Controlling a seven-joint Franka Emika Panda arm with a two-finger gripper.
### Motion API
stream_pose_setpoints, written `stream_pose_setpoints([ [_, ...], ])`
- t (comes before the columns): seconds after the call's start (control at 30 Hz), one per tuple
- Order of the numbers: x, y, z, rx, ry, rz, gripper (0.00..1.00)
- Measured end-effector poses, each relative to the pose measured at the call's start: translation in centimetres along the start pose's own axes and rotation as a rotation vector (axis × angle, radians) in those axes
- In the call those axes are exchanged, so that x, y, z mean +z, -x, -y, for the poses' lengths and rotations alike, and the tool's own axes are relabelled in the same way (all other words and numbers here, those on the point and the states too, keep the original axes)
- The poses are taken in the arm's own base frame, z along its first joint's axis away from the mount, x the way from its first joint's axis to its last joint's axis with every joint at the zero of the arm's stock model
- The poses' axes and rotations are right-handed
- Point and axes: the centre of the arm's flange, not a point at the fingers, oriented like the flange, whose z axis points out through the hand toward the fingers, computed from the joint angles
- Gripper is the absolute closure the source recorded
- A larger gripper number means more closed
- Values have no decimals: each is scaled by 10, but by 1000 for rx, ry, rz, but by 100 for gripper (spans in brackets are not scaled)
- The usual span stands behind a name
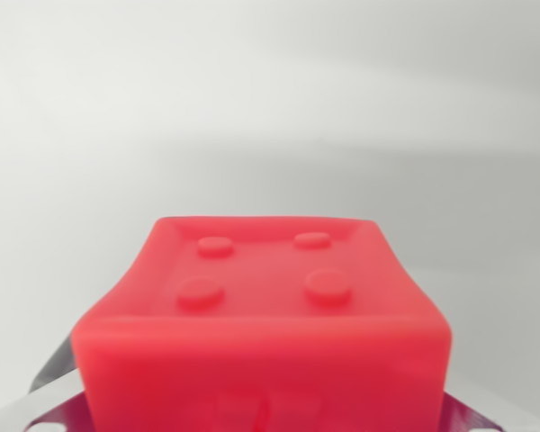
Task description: Destack cube
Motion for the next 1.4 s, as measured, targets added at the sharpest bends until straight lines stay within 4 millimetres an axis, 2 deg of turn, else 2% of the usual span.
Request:
stream_pose_setpoints([
  [1.4, 23, -76, 8, -248, -2, 1, 100],
])
